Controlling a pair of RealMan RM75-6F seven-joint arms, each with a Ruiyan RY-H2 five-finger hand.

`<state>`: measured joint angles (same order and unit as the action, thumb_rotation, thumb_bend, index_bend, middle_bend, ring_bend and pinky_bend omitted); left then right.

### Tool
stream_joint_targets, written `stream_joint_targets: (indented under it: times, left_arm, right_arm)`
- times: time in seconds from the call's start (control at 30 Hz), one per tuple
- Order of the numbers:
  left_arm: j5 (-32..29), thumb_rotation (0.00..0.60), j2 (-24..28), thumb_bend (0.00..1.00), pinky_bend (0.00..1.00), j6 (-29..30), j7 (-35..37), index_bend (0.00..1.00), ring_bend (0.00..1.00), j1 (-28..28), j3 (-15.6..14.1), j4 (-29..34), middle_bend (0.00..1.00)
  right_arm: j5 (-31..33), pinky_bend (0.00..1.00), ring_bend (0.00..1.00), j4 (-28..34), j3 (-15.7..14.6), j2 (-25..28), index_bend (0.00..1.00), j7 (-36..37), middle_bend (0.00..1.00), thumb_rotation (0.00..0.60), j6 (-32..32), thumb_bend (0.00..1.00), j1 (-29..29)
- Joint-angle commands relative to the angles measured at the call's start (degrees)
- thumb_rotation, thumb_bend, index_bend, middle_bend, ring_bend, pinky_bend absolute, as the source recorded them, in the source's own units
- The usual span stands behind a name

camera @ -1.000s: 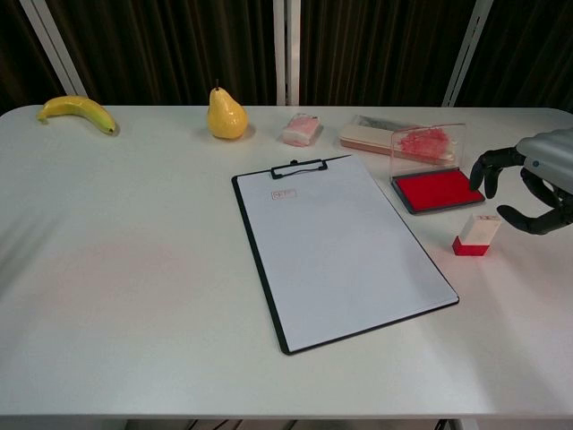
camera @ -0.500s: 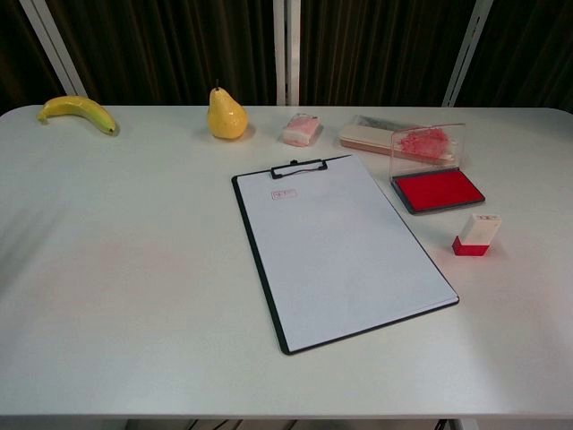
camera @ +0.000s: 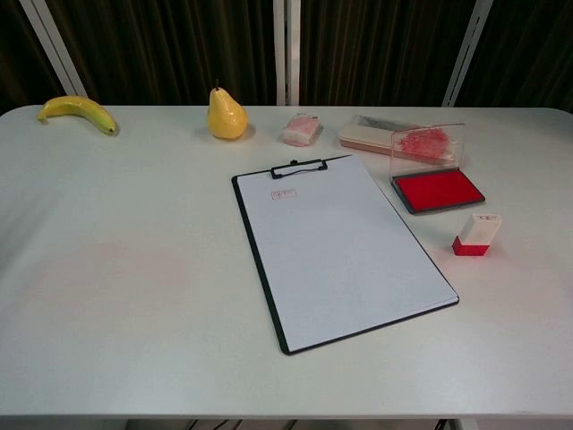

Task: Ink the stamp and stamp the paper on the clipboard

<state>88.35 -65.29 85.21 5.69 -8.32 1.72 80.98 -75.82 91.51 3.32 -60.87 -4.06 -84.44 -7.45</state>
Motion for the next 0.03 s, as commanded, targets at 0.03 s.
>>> stream_joint_targets:
  times: [0.03]
  left_arm:
    - [-0.14,0.207,0.2,0.05,0.18,-0.49,0.33,0.07,0.08,-0.02,-0.2,0.36,0.1]
  right_arm:
    - [-0.78,0.0,0.0,-0.54,0.07,-0.67,0.0,-0.21,0.0,0.6,0.05,0.29,0.06]
